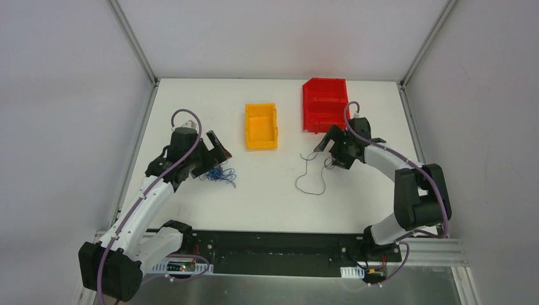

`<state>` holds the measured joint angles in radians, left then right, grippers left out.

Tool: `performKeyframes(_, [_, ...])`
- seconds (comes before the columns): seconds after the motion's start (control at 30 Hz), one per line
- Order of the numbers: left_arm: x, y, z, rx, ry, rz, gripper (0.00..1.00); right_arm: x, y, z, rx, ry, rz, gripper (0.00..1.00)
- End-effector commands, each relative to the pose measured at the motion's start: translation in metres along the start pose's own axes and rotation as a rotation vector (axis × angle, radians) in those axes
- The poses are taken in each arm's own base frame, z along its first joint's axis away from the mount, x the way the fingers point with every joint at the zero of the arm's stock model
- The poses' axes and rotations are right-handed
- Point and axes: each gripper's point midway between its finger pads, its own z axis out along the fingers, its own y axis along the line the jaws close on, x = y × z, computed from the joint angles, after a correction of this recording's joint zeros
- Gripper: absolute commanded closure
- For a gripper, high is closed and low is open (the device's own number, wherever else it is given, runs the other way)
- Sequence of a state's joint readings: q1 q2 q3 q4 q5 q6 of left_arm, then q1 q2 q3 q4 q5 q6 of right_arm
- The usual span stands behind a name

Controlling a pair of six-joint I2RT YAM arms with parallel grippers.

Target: Untangle the cables

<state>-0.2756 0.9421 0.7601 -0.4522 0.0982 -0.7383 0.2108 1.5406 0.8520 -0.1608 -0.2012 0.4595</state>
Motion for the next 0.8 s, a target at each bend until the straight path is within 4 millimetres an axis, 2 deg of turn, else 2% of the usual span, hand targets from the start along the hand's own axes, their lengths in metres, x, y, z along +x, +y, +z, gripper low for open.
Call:
performKeyframes(0.0, [-0.001, -0.006, -0.002, 0.027, 0.000, 0.029, 0.01, 0.017, 0.012, -0.002, -0.059, 0.059, -0.043, 0.01])
performKeyframes(0.03, [0.000, -0.006, -0.001, 0.025, 0.002, 0.029, 0.01, 0.021, 0.012, -0.001, -0.034, 0.062, -0.082, 0.01])
performKeyframes(0.1, [0.000, -0.005, 0.001, 0.020, 0.007, 0.031, 0.01, 0.029, -0.001, 0.000, 0.133, 0.056, -0.186, 0.01])
performKeyframes(0.17, [-0.001, -0.006, 0.002, 0.018, 0.009, 0.036, 0.01, 0.026, -0.009, 0.001, 0.255, 0.020, -0.248, 0.01])
performKeyframes(0.4, [-0.005, -0.010, -0.003, 0.033, -0.007, 0.048, 0.01, 0.030, 0.005, 0.000, 0.216, -0.008, -0.268, 0.00])
performKeyframes(0.57, [-0.005, -0.008, -0.005, 0.036, -0.015, 0.051, 0.01, 0.025, -0.002, 0.000, 0.335, -0.039, -0.342, 0.01])
performKeyframes(0.77, [-0.002, -0.008, -0.005, 0.040, -0.009, 0.046, 0.01, 0.014, -0.010, -0.018, 0.378, -0.098, -0.397, 0.01])
